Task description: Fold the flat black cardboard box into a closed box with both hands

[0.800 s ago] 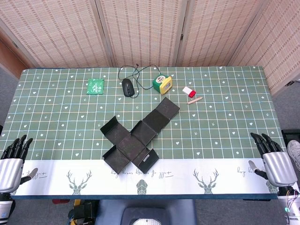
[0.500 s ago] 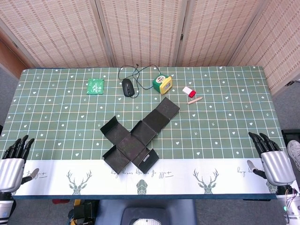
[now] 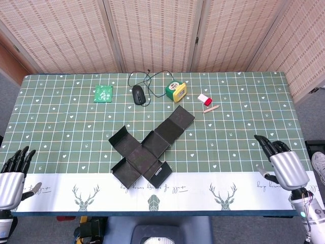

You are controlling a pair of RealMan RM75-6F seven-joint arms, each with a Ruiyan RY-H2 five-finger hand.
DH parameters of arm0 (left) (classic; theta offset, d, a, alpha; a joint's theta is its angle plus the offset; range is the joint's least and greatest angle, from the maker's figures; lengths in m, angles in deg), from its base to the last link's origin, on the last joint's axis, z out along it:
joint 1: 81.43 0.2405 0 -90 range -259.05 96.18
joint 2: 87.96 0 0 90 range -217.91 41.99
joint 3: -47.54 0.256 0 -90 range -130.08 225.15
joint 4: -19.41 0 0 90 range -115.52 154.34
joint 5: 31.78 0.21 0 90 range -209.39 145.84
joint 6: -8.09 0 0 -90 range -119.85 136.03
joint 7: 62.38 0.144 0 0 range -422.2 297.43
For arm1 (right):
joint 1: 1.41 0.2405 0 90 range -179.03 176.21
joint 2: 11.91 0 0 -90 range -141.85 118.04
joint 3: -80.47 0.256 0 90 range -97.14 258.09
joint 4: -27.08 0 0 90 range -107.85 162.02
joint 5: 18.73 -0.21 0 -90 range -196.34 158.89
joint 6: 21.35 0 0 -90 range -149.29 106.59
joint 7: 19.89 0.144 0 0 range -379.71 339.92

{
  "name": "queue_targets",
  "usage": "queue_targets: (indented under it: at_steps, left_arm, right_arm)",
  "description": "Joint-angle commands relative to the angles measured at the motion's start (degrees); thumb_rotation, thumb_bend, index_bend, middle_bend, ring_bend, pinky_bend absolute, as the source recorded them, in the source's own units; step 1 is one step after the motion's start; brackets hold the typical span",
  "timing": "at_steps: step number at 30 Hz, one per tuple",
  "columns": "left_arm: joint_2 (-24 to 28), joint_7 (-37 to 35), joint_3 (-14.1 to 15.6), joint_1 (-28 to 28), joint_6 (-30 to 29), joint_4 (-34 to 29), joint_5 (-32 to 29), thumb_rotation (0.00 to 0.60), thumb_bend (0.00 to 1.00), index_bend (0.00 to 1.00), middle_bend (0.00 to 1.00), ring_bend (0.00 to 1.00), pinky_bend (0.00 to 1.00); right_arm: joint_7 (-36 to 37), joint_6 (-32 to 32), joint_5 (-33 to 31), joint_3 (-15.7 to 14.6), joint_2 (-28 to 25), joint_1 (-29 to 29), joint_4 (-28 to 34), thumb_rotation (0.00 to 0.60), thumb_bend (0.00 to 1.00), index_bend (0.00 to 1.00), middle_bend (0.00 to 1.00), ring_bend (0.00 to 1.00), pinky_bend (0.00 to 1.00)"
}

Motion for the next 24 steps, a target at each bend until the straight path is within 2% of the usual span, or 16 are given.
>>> queue_targets:
  at_steps: [1, 4, 9, 17, 24]
  left_arm:
    - [0.0, -0.3, 0.1, 0.3, -0.3, 0.1, 0.1, 0.6, 0.17, 0.0, 0.0, 0.01, 0.16]
    - [0.1, -0.6, 0.2, 0.6, -0.8, 0.2, 0.1, 0.6, 0.17, 0.0, 0.0, 0.01, 0.16]
    - [0.1, -1.1, 0.5, 1.3, -1.5, 0.4, 0.1, 0.6, 0.17, 0.0, 0.0, 0.01, 0.16]
    - [0.3, -1.7, 0.7, 2.2, -2.4, 0.6, 0.2, 0.6, 0.17, 0.0, 0.0, 0.01, 0.16]
    - [0.1, -2.2, 0.9, 2.7, -2.7, 1.0, 0.2, 0.6, 0.17, 0.0, 0.0, 0.01, 0.16]
  right_arm:
    - [-3.7, 4.6, 0.2, 2.4, -1.2, 4.6, 2.8, 0.6, 0.29, 0.0, 0.15, 0.62, 0.76]
    - [-5.7, 9.9, -1.9, 4.2, -1.3, 8.7, 4.3, 0.6, 0.29, 0.0, 0.17, 0.71, 0.82]
    - [-9.2, 20.1, -7.5, 6.7, -0.2, 16.1, 5.0, 0.6, 0.29, 0.0, 0.16, 0.74, 0.92]
    - [-18.9, 31.7, -17.3, 9.2, 3.7, 27.0, 3.3, 0.6, 0.29, 0.0, 0.13, 0.74, 0.94]
    - [-25.5, 38.0, -25.4, 9.0, 7.7, 35.1, 0.6, 0.6, 0.29, 0.0, 0.13, 0.74, 0.94]
